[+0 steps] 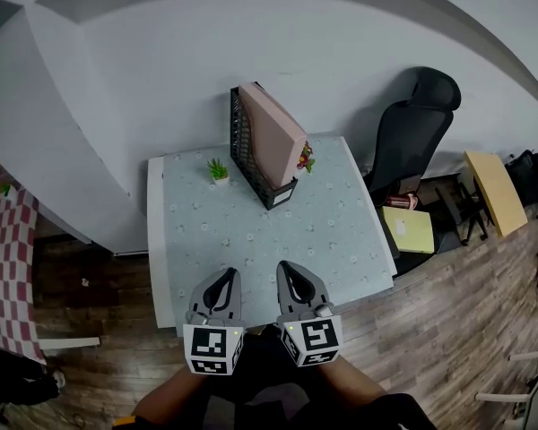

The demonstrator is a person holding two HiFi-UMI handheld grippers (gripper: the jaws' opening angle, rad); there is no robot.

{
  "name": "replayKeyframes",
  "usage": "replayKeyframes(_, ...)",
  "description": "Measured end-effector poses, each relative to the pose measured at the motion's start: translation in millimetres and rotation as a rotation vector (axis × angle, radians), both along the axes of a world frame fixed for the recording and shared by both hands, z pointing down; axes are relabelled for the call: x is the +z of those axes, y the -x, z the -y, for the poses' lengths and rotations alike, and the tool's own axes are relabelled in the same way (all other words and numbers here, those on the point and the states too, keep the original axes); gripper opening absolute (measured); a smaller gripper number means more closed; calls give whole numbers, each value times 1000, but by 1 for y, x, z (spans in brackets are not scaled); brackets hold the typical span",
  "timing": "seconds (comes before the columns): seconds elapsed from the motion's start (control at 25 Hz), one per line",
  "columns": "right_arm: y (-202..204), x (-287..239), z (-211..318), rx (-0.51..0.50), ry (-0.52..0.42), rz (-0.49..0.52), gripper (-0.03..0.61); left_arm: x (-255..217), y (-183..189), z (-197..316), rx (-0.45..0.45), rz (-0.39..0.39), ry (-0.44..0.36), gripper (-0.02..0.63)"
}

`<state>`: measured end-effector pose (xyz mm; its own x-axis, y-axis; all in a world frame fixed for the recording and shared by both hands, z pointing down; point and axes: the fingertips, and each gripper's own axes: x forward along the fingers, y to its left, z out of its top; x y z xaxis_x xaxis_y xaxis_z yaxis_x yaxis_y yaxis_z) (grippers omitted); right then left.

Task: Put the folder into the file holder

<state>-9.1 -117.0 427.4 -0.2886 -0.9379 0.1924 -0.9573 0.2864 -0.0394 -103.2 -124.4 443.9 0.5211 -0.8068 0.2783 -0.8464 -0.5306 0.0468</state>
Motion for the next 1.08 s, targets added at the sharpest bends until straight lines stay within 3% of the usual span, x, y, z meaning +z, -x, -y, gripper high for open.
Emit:
replayKeyframes(0.44,17,13,-21,-12,28,13,14,4,16,-19,8,33,-3,15)
replayKeyframes(1.08,27,12,-21,-22,32,0,14,4,27,-19,-11,13,-6,15)
